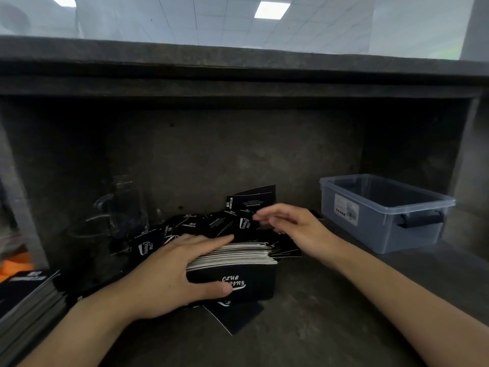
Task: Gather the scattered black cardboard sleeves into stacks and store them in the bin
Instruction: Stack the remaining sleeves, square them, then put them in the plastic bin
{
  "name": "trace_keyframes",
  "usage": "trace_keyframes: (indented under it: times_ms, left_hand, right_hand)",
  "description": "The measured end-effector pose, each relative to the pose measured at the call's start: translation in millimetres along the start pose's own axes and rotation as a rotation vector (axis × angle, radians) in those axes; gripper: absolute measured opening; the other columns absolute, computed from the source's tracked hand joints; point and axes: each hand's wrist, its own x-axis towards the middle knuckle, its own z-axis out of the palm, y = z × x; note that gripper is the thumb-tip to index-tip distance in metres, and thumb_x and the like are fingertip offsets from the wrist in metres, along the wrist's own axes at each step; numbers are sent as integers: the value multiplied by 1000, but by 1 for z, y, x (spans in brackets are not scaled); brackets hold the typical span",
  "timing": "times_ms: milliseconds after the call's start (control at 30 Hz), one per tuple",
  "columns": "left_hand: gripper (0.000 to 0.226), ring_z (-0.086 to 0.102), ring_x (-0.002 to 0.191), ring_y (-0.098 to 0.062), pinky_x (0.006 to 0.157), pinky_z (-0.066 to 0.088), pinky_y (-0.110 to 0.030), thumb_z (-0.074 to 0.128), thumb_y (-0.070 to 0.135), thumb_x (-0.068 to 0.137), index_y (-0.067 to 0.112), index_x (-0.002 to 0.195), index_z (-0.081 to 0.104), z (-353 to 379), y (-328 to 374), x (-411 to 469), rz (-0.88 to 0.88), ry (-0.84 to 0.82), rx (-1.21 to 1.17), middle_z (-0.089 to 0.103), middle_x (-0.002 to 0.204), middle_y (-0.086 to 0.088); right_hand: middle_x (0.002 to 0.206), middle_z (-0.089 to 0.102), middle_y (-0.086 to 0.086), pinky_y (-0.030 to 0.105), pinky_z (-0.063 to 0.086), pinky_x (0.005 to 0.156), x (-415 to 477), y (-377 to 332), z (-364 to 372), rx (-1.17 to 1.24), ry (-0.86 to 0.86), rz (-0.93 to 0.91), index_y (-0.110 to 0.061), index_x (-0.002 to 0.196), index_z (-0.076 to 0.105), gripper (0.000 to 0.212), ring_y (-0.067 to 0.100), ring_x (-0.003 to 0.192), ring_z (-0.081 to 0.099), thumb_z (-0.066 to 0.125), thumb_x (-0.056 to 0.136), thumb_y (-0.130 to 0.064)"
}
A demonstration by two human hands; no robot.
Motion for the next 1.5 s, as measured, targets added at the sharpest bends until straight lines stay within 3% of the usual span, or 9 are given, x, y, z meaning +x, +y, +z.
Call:
trace_keyframes:
  times_ms: [167, 367, 567, 733, 833, 1033, 1167, 1333, 1500]
  left_hand:
    - [79, 31, 135, 20, 117, 25, -13, 69, 75, 75, 67, 144, 30, 0, -6, 0, 9, -10, -50, 37, 145, 41]
    - [71, 53, 118, 18, 102, 43, -12, 77, 65, 75, 55, 139, 48, 0, -1, 0, 28, 35, -77, 53, 130, 43]
    - [69, 54, 117, 15, 99, 43, -11, 76, 67, 76, 53, 138, 49, 0, -1, 1, 43, 37, -75, 55, 129, 37]
    - [66, 58, 114, 14, 99, 47, -16, 77, 62, 77, 50, 137, 52, -1, -1, 2, 35, 23, -80, 60, 127, 35]
    - [66, 57, 114, 14, 100, 47, -18, 77, 64, 77, 52, 137, 51, -1, -1, 2, 26, 19, -73, 59, 126, 35]
    - [68, 33, 130, 16, 110, 36, -21, 72, 75, 73, 62, 135, 46, 2, -8, 2, 13, 16, -35, 28, 140, 42]
    - [69, 24, 137, 17, 116, 34, -26, 73, 76, 71, 67, 133, 44, 3, -10, 1, 14, 11, -68, 15, 147, 44]
    - [69, 30, 134, 20, 113, 34, -19, 75, 73, 73, 60, 135, 48, 2, -8, 1, 21, 24, -66, 19, 146, 42]
    - [66, 36, 129, 19, 111, 38, -22, 75, 75, 69, 57, 127, 51, 0, -3, 0, -15, 21, -72, 21, 144, 45]
  right_hand:
    - [151, 51, -2, 33, 33, 121, 1, 23, -4, -635, -218, 94, -22, 152, 43, 66, 11, 141, 45, 66, 94, -44]
    - [119, 65, 0, 29, 44, 109, 7, 21, -10, -275, -63, 140, -27, 129, 61, 53, 8, 115, 61, 84, 82, -27]
    - [112, 73, 11, 16, 54, 84, 3, 12, -16, -26, -10, 220, -7, 113, 64, 36, 21, 108, 70, 81, 82, -2]
    - [109, 77, 1, 24, 49, 97, 3, 8, -5, 144, 11, 205, -19, 112, 71, 23, 12, 108, 70, 73, 92, -31]
    - [102, 78, 5, 23, 56, 88, 4, 10, 3, 47, 50, 93, -15, 107, 75, 17, 15, 95, 73, 76, 90, -19]
    - [96, 78, 19, 27, 61, 80, 9, 10, -18, 226, 307, 70, 2, 114, 67, 19, 18, 83, 76, 64, 98, -8]
    - [98, 76, 10, 26, 62, 78, 5, 0, -28, 276, 406, -1, -9, 122, 65, 21, 19, 86, 74, 59, 101, -11]
    - [102, 67, -9, 17, 55, 79, 1, -9, -31, -86, 484, -180, -30, 130, 61, 31, 3, 93, 68, 54, 104, -15]
    - [91, 65, -21, 5, 46, 78, 2, -10, -1, -235, 181, -46, -35, 101, 57, 16, -22, 83, 61, 58, 102, -19]
